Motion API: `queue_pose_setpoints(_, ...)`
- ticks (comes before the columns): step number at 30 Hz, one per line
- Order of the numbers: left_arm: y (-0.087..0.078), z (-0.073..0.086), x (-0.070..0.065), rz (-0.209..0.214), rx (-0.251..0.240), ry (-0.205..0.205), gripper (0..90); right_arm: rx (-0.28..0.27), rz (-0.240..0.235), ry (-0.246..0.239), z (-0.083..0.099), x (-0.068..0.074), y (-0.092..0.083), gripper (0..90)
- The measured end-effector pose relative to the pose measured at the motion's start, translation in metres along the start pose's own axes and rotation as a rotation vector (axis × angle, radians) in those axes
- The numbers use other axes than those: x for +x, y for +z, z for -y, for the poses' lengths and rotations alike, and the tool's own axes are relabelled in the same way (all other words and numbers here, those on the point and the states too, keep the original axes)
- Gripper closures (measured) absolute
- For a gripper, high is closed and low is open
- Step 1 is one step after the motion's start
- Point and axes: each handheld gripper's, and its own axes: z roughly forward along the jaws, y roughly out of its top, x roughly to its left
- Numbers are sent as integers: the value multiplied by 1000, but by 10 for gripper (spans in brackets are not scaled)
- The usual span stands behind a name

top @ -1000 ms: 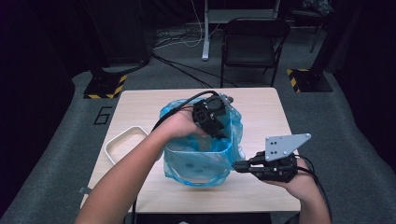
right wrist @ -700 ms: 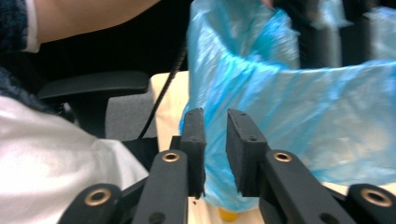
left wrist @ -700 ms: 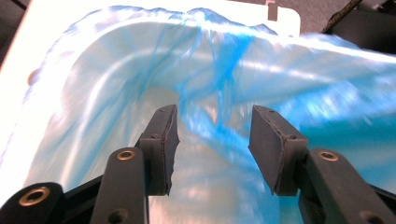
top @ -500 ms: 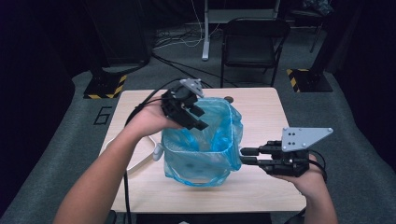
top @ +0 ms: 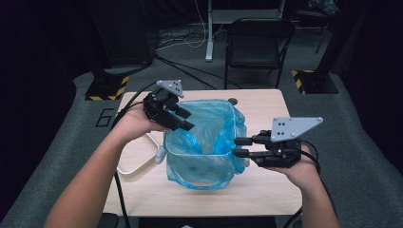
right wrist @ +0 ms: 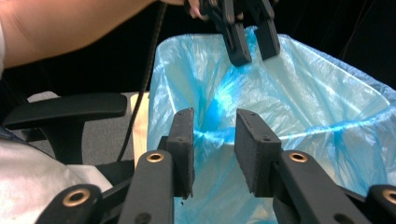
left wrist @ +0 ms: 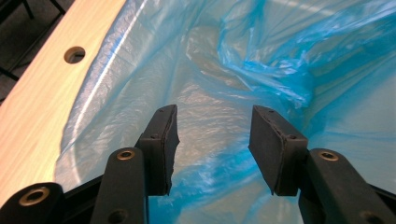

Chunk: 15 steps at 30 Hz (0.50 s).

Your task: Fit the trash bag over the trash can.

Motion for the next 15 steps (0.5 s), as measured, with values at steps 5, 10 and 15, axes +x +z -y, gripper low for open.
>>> queue_pose_setpoints(5, 16, -1, 2, 17, 43, 8, 514, -7, 11, -24, -1, 8, 0, 661)
queue_pose_setpoints(10, 16, 0, 5, 39, 46, -11, 494, -52, 13, -22, 4, 15, -6, 650)
queue_pose_setpoints(15, 16, 3, 5, 27, 74, 10, 484, -43, 19, -13, 10, 17, -7, 643)
